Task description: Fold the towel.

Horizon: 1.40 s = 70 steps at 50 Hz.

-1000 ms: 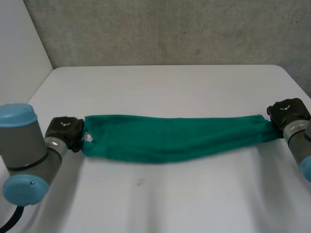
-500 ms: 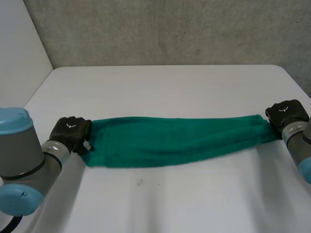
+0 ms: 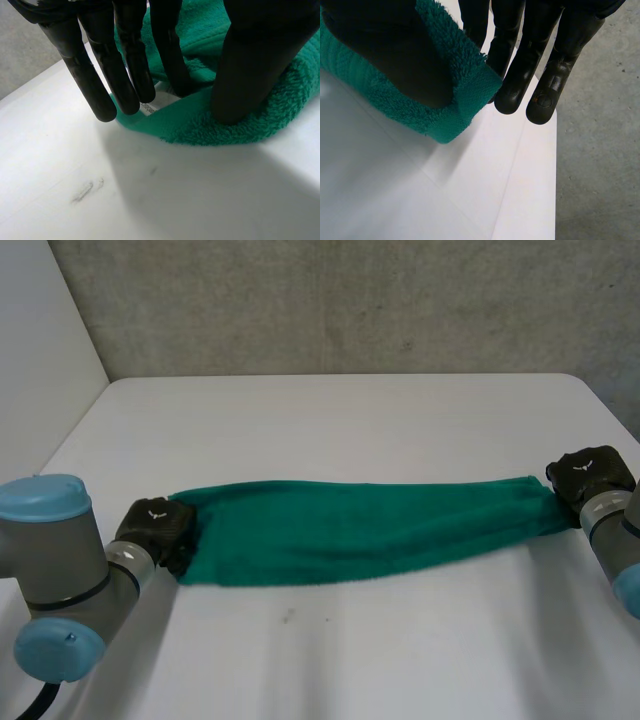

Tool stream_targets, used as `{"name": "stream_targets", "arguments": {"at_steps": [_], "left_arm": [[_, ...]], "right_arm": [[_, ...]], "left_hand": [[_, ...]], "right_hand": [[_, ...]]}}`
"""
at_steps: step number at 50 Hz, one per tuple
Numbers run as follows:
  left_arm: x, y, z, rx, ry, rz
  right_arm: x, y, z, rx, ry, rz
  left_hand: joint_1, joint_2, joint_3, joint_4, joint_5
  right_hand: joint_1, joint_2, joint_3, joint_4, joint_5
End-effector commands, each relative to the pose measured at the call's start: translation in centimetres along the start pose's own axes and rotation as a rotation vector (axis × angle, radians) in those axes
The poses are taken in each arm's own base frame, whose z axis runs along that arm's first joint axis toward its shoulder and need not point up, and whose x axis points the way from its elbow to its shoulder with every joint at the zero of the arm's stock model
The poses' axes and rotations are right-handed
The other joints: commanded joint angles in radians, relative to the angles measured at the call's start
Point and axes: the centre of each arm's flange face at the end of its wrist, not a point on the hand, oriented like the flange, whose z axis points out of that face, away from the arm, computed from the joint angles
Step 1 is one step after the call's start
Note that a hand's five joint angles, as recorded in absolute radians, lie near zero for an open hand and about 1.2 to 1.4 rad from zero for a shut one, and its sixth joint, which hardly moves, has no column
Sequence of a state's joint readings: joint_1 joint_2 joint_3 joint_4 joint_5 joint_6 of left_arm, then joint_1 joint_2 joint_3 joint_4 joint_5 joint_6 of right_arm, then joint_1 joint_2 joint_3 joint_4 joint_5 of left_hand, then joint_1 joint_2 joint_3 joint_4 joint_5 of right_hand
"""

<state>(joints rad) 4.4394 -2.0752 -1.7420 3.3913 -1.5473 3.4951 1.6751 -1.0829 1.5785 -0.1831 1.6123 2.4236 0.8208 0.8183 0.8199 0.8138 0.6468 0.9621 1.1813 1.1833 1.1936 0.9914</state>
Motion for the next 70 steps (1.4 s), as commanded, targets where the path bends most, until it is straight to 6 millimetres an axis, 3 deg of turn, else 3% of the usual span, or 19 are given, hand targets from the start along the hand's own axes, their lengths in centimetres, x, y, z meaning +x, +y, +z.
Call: {"name": "stream_targets", "arguments": {"at_steps": [1, 7, 10, 11, 14, 21, 25, 26, 30, 45, 54, 58, 59, 60, 63, 64, 66, 67, 70], "left_arm": [[0.1, 0.2, -0.1, -0.018, 0.006, 0.000], [-0.8, -0.8, -1.0, 0.000, -0.017, 0.000], [-2.8, -1.6, -1.9, 0.021, -0.080, -0.020], [-6.1, 0.6, -2.5, -0.061, -0.164, -0.078], [-6.3, 1.1, -2.5, -0.079, -0.170, -0.085], [-5.8, 1.5, -2.9, -0.098, -0.158, -0.085], [-5.6, 1.0, -3.2, -0.086, -0.152, -0.080], [-5.4, 0.2, -3.5, -0.063, -0.148, -0.075], [-4.7, -0.9, -4.1, -0.023, -0.131, -0.061], [-1.6, -2.6, -5.6, 0.048, -0.052, -0.015], [-1.3, -2.9, -6.0, 0.058, -0.044, -0.008], [-1.5, -3.4, -6.2, 0.078, -0.053, -0.009], [-1.7, -3.7, -6.3, 0.090, -0.060, -0.011], [-1.8, -3.8, -6.4, 0.094, -0.062, -0.009], [-2.1, -4.5, -6.6, 0.123, -0.073, -0.011], [-2.2, -4.7, -6.7, 0.131, -0.075, -0.011], [-2.4, -5.3, -7.0, 0.152, -0.084, -0.010], [-2.4, -5.5, -7.0, 0.159, -0.087, -0.010], [-2.7, -6.0, -7.2, 0.182, -0.095, -0.010]], "right_arm": [[0.0, 0.0, 0.0, 0.001, 0.001, 0.000], [0.1, 0.0, 0.1, 0.000, 0.004, 0.001], [0.1, 0.0, 0.1, 0.000, 0.004, -0.001], [0.1, 0.0, 0.1, 0.000, 0.004, -0.001], [0.1, 0.0, 0.1, 0.001, 0.003, -0.001], [0.0, 0.0, 0.0, -0.001, 0.001, -0.001], [0.1, 0.0, 0.1, -0.001, 0.003, -0.001], [0.1, 0.0, 0.1, -0.002, 0.004, 0.000], [0.2, 0.1, 0.1, -0.003, 0.005, -0.001], [0.2, 0.8, -1.1, -0.076, -0.046, -0.004], [6.0, 2.7, 0.4, -0.134, 0.100, -0.100], [6.4, -0.4, 0.0, -0.050, 0.138, -0.135], [6.1, -1.6, -0.4, -0.016, 0.138, -0.137], [5.2, -4.2, -1.2, 0.062, 0.133, -0.138], [3.5, -7.4, -2.4, 0.161, 0.105, -0.124], [2.1, -9.2, -3.3, 0.222, 0.073, -0.117], [1.3, -10.1, -3.9, 0.253, 0.056, -0.116], [-1.3, -12.8, -5.7, 0.355, -0.007, -0.122], [-5.3, -15.2, -8.0, 0.460, -0.100, -0.152]], "left_hand": [[0.574, 0.577, 0.575, 0.581, 0.574], [0.575, 0.578, 0.576, 0.582, 0.575], [0.575, 0.578, 0.576, 0.582, 0.575], [0.575, 0.578, 0.576, 0.582, 0.575], [0.575, 0.578, 0.576, 0.582, 0.575], [0.544, 0.546, 0.545, 0.551, 0.543], [0.332, 0.335, 0.333, 0.339, 0.332], [0.184, 0.186, 0.185, 0.191, 0.183], [0.021, 0.024, 0.022, 0.028, 0.021], [-0.067, -0.065, -0.066, -0.060, -0.068], [-0.070, -0.068, -0.069, -0.063, -0.071], [-0.079, -0.076, -0.078, -0.072, -0.079], [-0.108, -0.105, -0.107, -0.101, -0.108], [-0.117, -0.114, -0.116, -0.110, -0.117], [-0.120, -0.117, -0.119, -0.113, -0.121], [-0.123, -0.120, -0.122, -0.116, -0.123], [-0.123, -0.120, -0.122, -0.116, -0.123], [-0.123, -0.120, -0.122, -0.116, -0.123], [-0.129, -0.126, -0.128, -0.122, -0.129]], "right_hand": [[0.434, 0.215, 0.213, 0.203, 0.230], [0.434, 0.215, 0.213, 0.203, 0.230], [0.434, 0.215, 0.213, 0.203, 0.230], [0.434, 0.215, 0.213, 0.203, 0.230], [0.434, 0.215, 0.213, 0.203, 0.230], [0.434, 0.215, 0.213, 0.203, 0.230], [0.434, 0.215, 0.213, 0.203, 0.230], [0.434, 0.215, 0.213, 0.203, 0.230], [0.434, 0.215, 0.213, 0.203, 0.230], [0.434, 0.215, 0.213, 0.203, 0.230], [0.434, 0.215, 0.213, 0.203, 0.230], [0.434, 0.215, 0.213, 0.203, 0.230], [0.434, 0.215, 0.213, 0.203, 0.230], [0.434, 0.215, 0.213, 0.203, 0.230], [0.434, 0.215, 0.213, 0.203, 0.230], [0.434, 0.215, 0.213, 0.203, 0.230], [0.434, 0.215, 0.213, 0.203, 0.230], [0.434, 0.215, 0.213, 0.203, 0.230], [0.434, 0.215, 0.213, 0.203, 0.230]]}}
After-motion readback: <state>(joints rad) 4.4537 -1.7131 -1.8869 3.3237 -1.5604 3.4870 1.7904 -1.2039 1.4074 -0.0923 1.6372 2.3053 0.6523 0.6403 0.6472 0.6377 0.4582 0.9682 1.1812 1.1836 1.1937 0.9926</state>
